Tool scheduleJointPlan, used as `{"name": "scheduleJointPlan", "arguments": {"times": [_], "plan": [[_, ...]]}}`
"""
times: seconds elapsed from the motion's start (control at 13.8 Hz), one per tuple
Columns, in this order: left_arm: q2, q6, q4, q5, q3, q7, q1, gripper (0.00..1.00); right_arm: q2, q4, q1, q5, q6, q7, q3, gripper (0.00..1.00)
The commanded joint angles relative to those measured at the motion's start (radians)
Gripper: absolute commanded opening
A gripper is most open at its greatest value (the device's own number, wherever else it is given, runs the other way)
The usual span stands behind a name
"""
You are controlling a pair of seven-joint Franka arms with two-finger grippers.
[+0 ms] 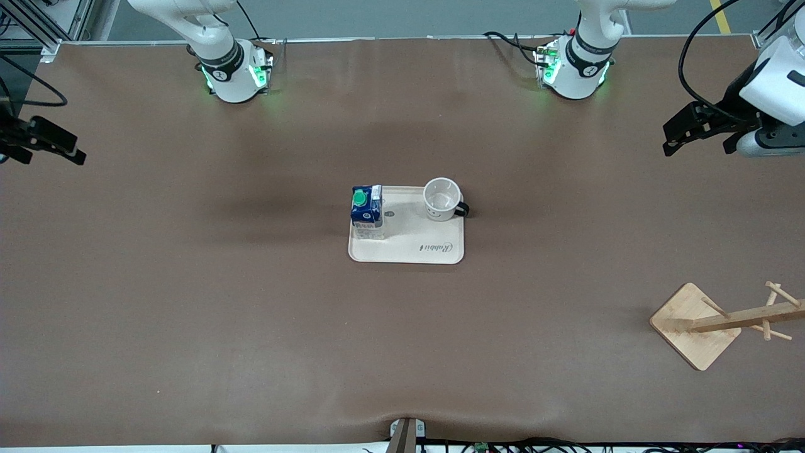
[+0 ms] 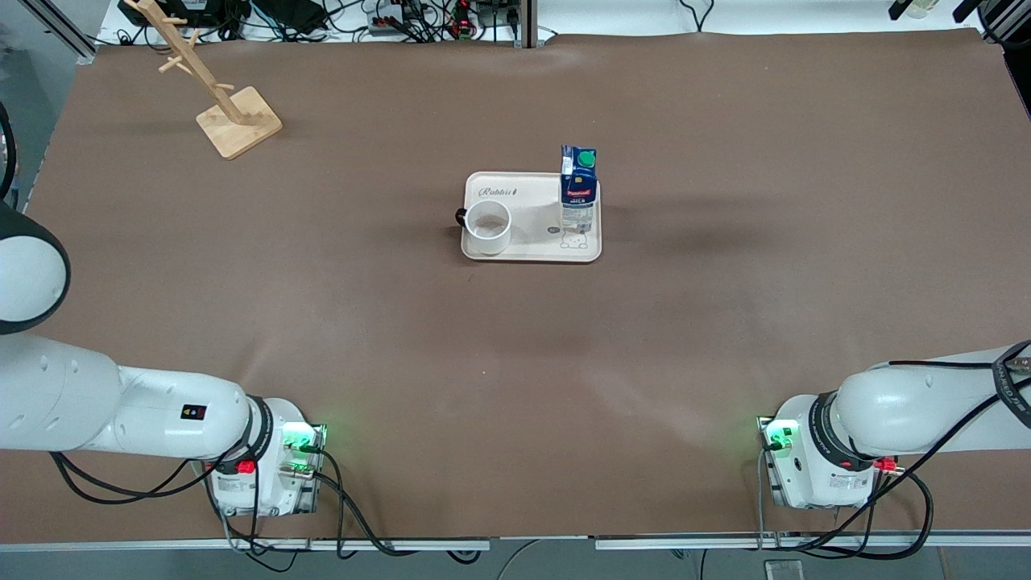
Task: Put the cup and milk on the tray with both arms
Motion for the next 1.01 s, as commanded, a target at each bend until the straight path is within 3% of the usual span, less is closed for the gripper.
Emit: {"name": "scheduleJointPlan", "arguments": {"times": [0.0,0.94], "plan": [[-0.023,-0.003,-0.013,-0.017,0.003,0.015,0.001,1.00,0.014,0.024,-0.010,-0.018,-0.031,-0.010,0.012,1.00],[-0.024,-0.028,-0.009,-0.003,0.000,0.018,-0.001,1.00,0.011,0.045,-0.025,-0.051,-0.034,-0.092,0.012,1.00]]}}
